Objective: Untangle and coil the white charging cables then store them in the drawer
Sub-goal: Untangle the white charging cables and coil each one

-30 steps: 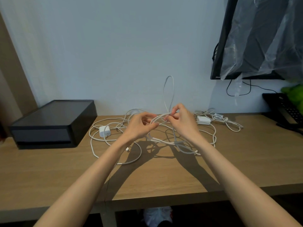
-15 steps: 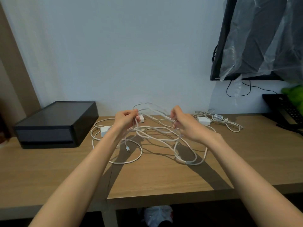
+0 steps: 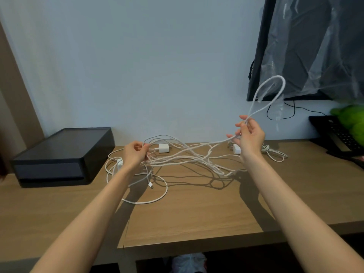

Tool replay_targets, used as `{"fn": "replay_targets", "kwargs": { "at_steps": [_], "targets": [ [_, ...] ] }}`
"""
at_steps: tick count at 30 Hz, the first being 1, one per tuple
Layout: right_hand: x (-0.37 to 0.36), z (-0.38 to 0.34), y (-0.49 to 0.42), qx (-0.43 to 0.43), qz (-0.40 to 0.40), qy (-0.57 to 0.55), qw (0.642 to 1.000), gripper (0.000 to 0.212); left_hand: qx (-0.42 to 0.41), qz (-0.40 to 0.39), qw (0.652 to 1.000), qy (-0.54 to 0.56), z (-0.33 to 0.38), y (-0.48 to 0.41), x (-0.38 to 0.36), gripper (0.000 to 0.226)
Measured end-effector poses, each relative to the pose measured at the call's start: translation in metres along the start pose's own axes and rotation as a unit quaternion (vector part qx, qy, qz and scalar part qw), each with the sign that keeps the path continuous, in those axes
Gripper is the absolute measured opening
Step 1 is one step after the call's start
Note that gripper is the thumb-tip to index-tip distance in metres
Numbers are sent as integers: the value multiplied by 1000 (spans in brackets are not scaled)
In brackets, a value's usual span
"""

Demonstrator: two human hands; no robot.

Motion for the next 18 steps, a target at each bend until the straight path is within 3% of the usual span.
{"fn": "replay_targets", "kwargs": {
  "at_steps": [3,9,18],
  "targets": [
    [0,3,-8,25,24,86,996,26,-47,-2,996,-81,1,-1,1,14],
    [-4,-3,-6,154,19,226,962,29,-165,-18,968,-186,15,10,-7,9],
    [-2,-21,-1,283,45,341,895,39,-174,0,963,-206,9,7,-6,10]
  ]
}}
Point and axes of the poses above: each hand's wrist, its own y-axis away from the middle knuckle, its own x-axis out of the back of the hand, z = x × y, the point moved 7 cm from there along -y, towards the middle knuckle, and after that the axes turned 7 degrees about y, right-handed, at the moved point
